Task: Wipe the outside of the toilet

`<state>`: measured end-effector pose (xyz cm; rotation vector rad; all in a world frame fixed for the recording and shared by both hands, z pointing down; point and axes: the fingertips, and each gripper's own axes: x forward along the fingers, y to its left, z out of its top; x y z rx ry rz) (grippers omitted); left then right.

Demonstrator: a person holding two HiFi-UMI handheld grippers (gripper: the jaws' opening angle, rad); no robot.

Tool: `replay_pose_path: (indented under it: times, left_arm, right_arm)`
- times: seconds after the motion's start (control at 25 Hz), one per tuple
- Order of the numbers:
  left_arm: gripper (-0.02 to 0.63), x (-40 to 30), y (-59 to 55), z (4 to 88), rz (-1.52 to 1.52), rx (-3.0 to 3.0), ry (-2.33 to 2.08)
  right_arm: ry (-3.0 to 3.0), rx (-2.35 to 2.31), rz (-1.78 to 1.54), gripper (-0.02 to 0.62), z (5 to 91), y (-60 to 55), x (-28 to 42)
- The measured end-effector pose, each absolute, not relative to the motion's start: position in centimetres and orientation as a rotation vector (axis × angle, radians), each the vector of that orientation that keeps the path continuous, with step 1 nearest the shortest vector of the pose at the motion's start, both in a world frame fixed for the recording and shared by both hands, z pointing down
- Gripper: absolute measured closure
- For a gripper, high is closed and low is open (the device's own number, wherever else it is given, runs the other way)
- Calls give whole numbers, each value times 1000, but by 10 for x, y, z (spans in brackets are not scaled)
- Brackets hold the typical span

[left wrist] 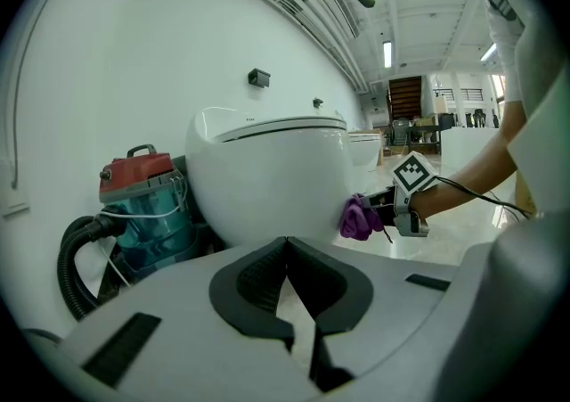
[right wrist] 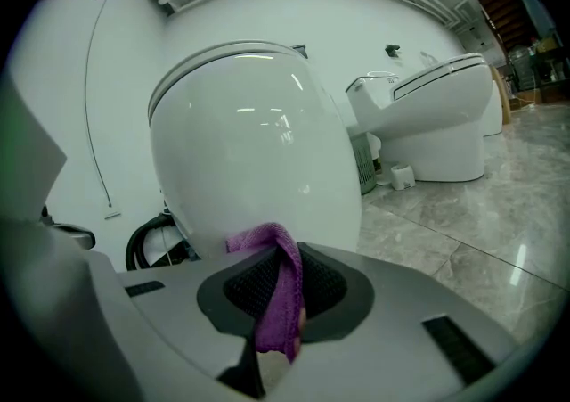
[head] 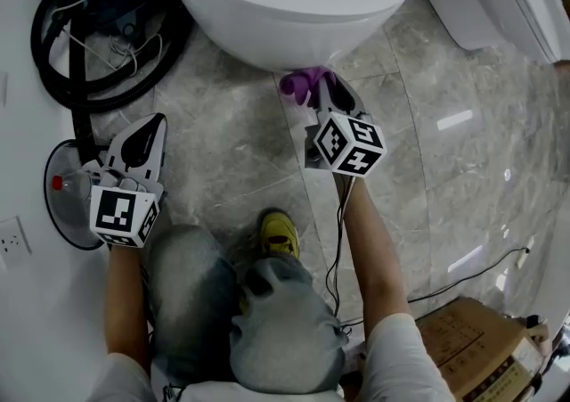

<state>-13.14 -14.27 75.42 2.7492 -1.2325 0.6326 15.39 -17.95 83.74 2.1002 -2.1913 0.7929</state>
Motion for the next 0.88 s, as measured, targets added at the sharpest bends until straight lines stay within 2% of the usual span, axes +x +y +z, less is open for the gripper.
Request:
replay_pose_path:
  times: [0.2,0.6,0.88]
  left_arm:
    - [594,-136,-143,754,631,2743,-1241]
    - [594,-148,-141,754,629,2724,-1269]
    - [594,-142,-138,756,613,2729,-1250]
  right_arm:
    - [-2140,2154,819,531,844,-181,168]
    - [-1960,2404,756,537,823,-184,240]
    - [-2049,2411,738,538,784,-141,240]
